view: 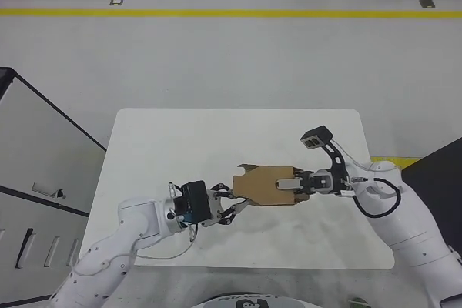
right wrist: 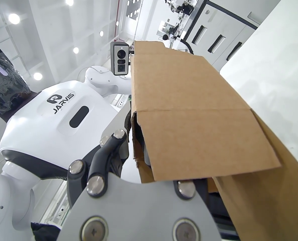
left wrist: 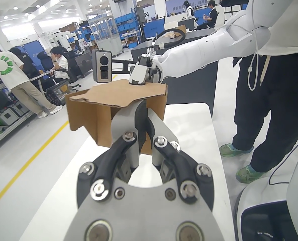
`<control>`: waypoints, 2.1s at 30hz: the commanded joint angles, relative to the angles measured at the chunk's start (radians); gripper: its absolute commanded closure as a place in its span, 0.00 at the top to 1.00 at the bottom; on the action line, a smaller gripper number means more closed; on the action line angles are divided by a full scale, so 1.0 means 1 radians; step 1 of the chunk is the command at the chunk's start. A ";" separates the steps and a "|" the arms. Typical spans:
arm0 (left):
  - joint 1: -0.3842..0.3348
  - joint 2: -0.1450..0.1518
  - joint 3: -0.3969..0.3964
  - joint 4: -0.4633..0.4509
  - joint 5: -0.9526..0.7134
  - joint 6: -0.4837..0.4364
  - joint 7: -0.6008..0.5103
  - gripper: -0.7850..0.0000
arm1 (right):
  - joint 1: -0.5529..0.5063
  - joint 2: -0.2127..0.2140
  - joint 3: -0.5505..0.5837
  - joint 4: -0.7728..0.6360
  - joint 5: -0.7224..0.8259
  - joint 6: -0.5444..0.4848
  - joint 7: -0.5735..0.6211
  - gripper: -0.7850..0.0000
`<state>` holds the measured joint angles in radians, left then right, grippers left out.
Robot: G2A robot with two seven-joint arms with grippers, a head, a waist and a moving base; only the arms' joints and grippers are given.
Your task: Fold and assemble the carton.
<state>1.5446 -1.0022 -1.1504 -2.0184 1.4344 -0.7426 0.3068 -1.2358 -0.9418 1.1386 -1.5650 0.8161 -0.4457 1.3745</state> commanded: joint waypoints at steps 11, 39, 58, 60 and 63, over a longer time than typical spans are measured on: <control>-0.001 -0.001 0.020 -0.006 0.005 0.001 -0.009 0.00 | -0.006 -0.006 0.007 -0.011 -0.002 0.006 0.006 0.00; 0.049 0.011 -0.089 -0.042 0.041 0.108 0.016 0.00 | -0.055 -0.017 0.079 0.012 0.124 0.080 0.080 0.00; 0.076 0.012 -0.115 -0.071 0.070 0.159 0.018 0.00 | 0.005 -0.032 0.036 0.138 0.275 0.372 0.161 0.00; 0.081 0.013 -0.121 -0.074 0.084 0.163 0.019 0.00 | 0.025 -0.036 0.012 0.154 0.288 0.428 0.161 0.00; 0.089 0.014 -0.131 -0.079 0.103 0.173 0.015 0.00 | 0.054 -0.040 -0.019 0.174 0.317 0.489 0.161 0.00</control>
<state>1.6316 -0.9882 -1.2780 -2.0953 1.5301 -0.5739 0.3242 -1.1902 -0.9806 1.1297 -1.3960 1.1217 0.0209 1.5361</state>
